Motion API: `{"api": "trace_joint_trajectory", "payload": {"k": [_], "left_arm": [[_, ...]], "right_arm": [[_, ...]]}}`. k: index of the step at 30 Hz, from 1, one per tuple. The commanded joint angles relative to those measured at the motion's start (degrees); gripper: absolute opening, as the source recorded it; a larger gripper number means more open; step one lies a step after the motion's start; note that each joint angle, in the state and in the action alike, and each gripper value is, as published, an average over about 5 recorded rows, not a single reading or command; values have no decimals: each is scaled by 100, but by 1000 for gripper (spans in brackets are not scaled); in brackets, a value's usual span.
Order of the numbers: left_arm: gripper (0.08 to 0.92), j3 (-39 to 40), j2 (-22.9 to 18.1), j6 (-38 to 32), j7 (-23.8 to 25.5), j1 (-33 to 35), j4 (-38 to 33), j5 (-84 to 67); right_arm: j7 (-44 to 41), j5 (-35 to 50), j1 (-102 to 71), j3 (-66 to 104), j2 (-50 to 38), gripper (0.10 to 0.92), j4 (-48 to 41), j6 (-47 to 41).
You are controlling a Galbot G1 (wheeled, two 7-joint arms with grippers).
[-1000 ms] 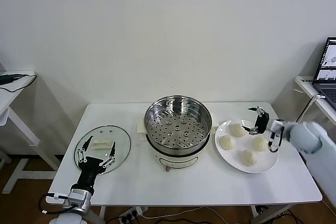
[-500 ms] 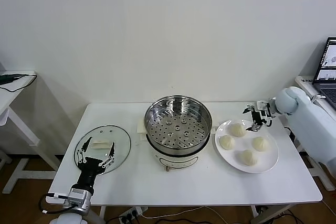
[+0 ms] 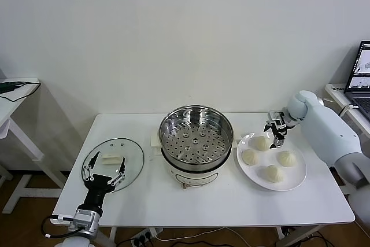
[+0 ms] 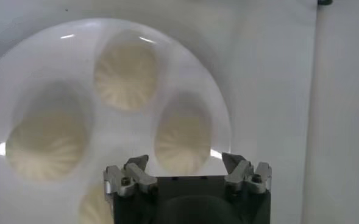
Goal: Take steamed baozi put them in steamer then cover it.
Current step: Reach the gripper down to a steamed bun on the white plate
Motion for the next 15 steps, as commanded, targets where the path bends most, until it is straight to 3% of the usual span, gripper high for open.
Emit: {"api": "trace_joint_trajectory", "payload": {"k": [1,15], "left_arm": [[823,-8,-2,-10,-3,12,-5,5],[823,-2,-25,-59,-4,22,35,13]], "right_arm": [[80,-377,74,-11,349,823,-468,63],[275,-625,-84,111,384,823,-488,75]]}}
